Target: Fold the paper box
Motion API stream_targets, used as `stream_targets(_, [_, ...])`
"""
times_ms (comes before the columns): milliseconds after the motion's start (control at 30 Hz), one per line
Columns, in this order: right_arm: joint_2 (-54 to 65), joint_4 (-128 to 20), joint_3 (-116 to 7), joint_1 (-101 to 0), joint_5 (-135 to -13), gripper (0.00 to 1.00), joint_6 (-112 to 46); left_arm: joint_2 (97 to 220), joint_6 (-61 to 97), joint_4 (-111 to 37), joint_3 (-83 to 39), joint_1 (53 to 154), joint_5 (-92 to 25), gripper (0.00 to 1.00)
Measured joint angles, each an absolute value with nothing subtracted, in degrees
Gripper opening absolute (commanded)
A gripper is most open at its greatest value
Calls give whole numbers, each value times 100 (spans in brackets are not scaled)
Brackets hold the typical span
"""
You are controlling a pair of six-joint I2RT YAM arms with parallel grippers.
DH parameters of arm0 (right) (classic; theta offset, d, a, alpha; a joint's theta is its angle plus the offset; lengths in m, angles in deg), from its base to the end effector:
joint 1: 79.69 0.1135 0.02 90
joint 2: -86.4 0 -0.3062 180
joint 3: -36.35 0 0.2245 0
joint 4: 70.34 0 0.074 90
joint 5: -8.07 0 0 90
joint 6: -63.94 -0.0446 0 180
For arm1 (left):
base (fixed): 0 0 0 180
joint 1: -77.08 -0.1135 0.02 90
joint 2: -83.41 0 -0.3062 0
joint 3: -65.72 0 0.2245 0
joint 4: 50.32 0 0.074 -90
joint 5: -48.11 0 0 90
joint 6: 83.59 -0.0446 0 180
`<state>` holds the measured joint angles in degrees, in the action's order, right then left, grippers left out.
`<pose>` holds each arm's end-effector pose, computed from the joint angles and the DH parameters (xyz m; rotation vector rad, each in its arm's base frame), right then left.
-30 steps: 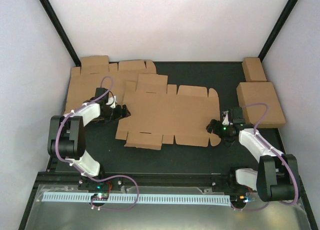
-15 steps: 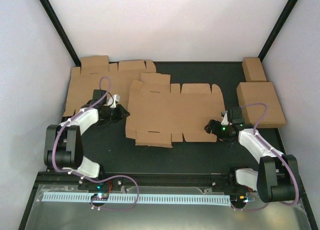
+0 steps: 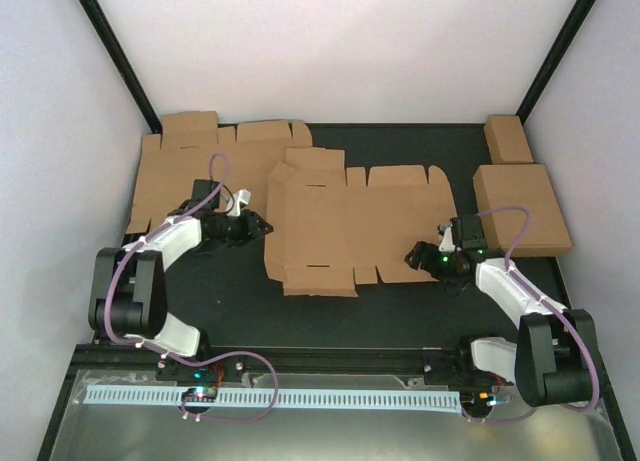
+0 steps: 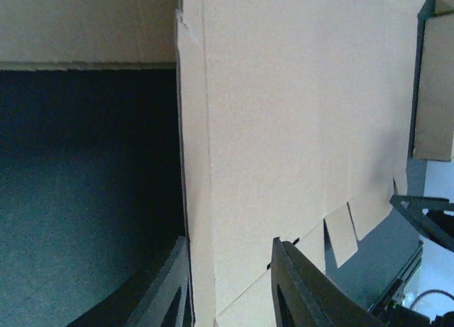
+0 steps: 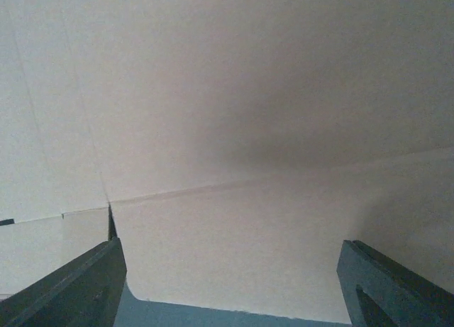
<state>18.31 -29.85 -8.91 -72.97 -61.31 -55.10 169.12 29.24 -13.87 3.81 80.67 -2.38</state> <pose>0.1617 0.0349 0.2071 0.4130 2.7023 0.6717 0.2540 -0.0444 0.2341 -0.1898 2.6028 -1.0660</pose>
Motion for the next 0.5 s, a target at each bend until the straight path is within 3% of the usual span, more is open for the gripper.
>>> stream_targets(167, [1824,-3002,-865,-7238,-6074,83,-5510,17082,2930,-1420,381,8168,-131,40])
stream_targets(267, [1756,-3013,-865,-7186,-6074,73,-5512,17137,2928,-1453,381,8216,-137,40])
stream_targets(367, [1555,-3057,-865,-7103,-6068,50,-5510,17242,2926,-1497,381,8270,-168,38])
stream_targets(433, [1389,-3086,-865,-7039,-6061,29,-5545,17307,2930,-1540,383,8286,-172,38])
stream_targets(500, [1275,-3114,-865,-7000,-6057,17,-5612,17342,2946,-1604,385,8294,-168,38])
